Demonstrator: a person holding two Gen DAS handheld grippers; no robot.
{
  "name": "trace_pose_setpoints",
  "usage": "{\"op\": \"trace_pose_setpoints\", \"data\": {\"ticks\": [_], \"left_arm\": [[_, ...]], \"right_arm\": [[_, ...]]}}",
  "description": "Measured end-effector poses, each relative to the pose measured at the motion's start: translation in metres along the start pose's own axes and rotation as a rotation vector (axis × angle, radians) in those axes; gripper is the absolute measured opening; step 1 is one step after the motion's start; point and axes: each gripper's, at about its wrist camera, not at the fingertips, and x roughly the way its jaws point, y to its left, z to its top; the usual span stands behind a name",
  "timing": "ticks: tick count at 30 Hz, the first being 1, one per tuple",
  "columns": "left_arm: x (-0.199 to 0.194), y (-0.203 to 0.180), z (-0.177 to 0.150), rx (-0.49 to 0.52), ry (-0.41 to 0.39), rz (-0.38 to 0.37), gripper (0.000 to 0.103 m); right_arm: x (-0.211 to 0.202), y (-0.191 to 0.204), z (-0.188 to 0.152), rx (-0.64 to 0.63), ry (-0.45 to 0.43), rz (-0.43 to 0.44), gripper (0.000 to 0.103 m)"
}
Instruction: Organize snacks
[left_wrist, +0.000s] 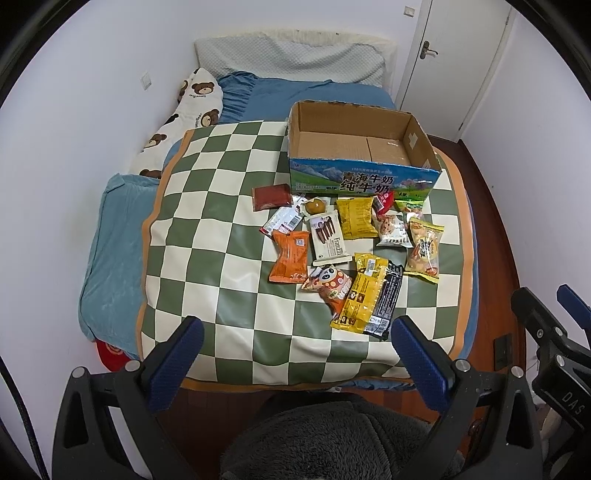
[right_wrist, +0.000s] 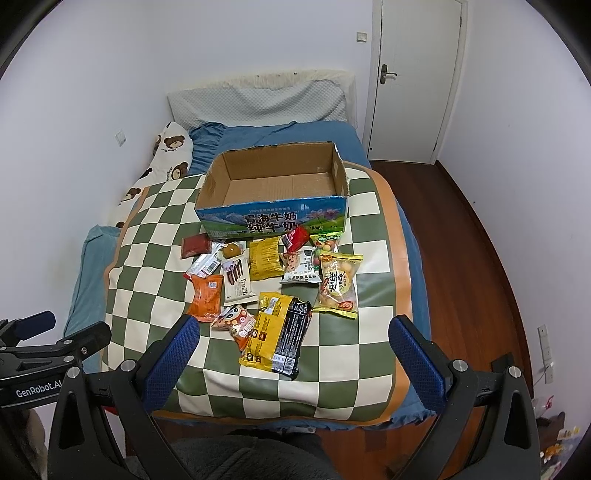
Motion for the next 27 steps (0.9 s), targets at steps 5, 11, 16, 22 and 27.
{"op": "trace_pose_setpoints", "data": {"ticks": [5,11,16,22,27], "left_arm": [[-0.003,-0.002,-0.001,0.004,-0.003,0.001,0.103],[-0.003,-0.002,-0.001,0.0,-0.004,0.0,0.103],[-0.003,-0.001,-0.002,0.001,-0.004,-0.002,0.103],[0.022,0.009,0.003,-0.017,-0.017,0.059,0.103],[0.095,0.03,0.013,-0.042,0.065,0.164,0.103]], "right_arm": [[-0.002,0.001,0.0,0.002,-0.001,0.003,0.103],[-0.005,0.002,0.0,0.006,0.002,0.008,0.103],[-0.006,0.002,0.0,0.009,0.001,0.01,0.103],[0.019,-0.003,-0.001,0.063,0.038,0.039,0.103],[0.108,-0.01,-0.017,0.15,0.169,0.111,0.103]]}}
